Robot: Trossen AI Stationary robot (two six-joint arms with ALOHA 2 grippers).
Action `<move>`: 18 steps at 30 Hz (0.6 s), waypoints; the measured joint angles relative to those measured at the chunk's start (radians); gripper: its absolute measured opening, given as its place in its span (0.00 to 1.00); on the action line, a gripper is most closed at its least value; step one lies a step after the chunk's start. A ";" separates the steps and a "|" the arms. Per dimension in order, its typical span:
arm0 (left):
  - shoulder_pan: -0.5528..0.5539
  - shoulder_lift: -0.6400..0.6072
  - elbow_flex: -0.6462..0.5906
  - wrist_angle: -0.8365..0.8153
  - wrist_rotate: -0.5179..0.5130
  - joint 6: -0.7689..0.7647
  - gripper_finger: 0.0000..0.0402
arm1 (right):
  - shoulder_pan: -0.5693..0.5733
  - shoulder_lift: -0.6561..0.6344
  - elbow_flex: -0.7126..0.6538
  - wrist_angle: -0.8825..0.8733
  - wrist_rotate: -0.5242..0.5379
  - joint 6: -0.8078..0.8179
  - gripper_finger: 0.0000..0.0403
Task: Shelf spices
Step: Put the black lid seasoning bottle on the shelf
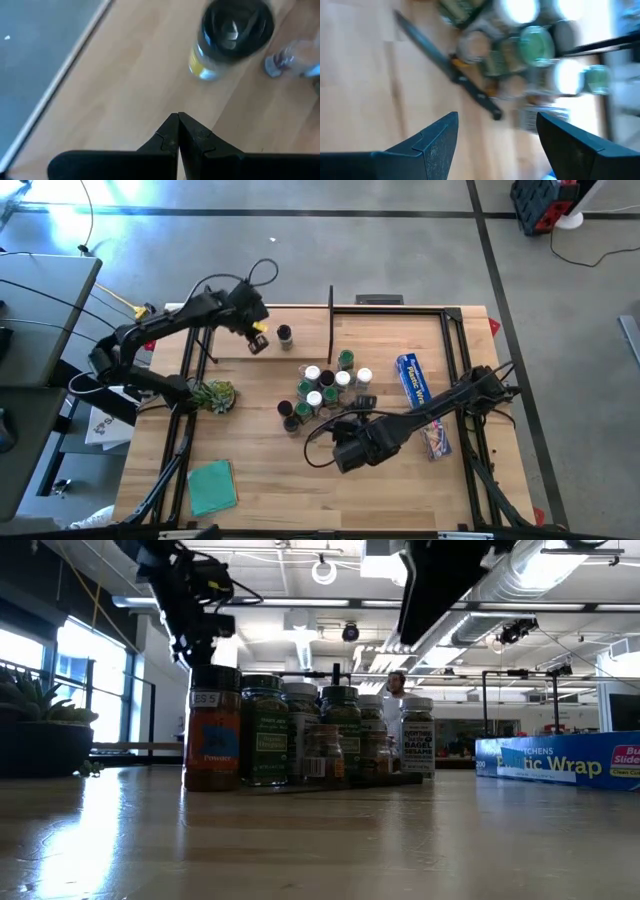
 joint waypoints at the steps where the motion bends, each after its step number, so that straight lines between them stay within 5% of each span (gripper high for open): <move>1: -0.016 -0.008 -0.036 0.038 -0.001 -0.001 0.00 | 0.008 0.000 0.021 -0.031 0.032 0.003 0.65; 5: -0.092 -0.005 -0.120 0.175 0.003 0.019 0.00 | 0.030 0.000 0.076 -0.089 0.121 -0.006 0.65; 18: -0.116 0.170 -0.125 0.423 -0.119 0.109 0.00 | 0.009 0.000 0.087 -0.120 0.124 -0.027 0.65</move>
